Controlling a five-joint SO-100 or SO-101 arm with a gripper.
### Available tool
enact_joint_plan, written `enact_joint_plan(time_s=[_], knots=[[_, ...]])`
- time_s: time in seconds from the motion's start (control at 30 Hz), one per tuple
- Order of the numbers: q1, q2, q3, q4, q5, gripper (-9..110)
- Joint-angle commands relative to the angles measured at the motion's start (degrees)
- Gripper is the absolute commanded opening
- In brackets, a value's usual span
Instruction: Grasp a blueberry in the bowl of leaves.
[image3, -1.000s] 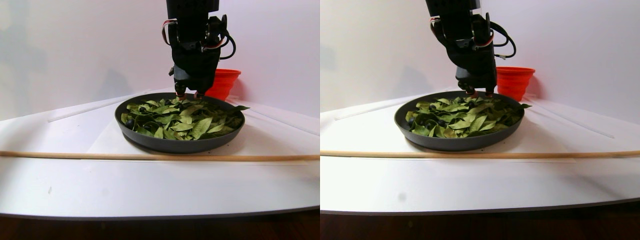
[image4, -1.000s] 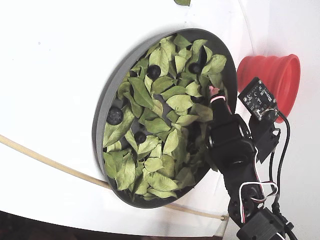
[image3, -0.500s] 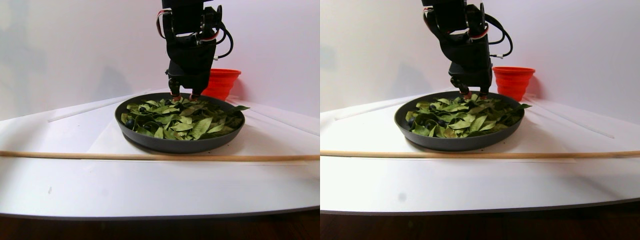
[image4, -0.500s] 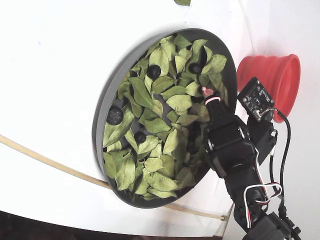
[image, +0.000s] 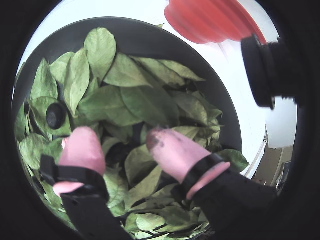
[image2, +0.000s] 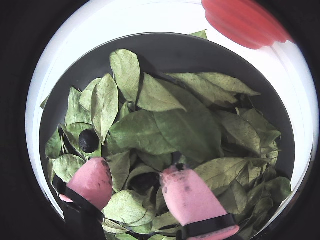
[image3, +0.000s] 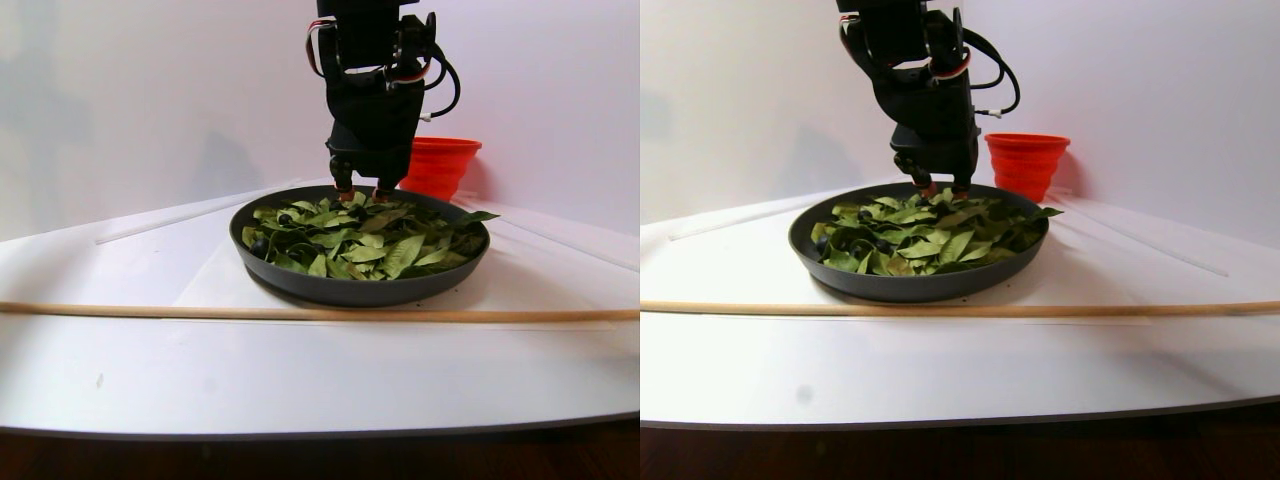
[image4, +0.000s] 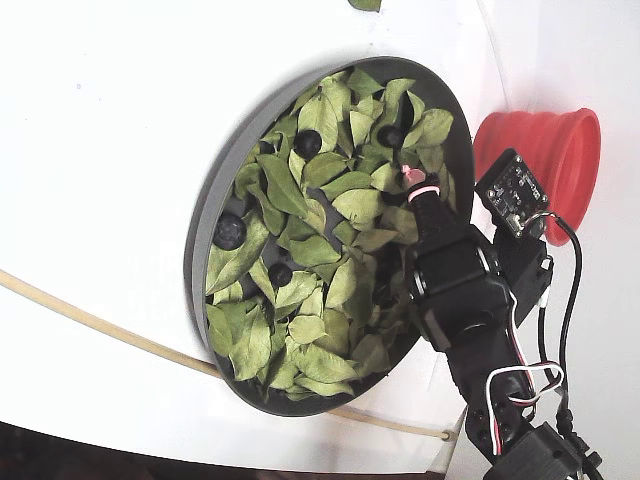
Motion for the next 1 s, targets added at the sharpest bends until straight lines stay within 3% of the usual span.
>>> enact_joint_plan(time_s=[0.0,0.97], knots=[[-0.18,4.83,-1.23,-0.44,0.35,19],[0.35,-2.2,-4.83,-0.97,2.11,19]])
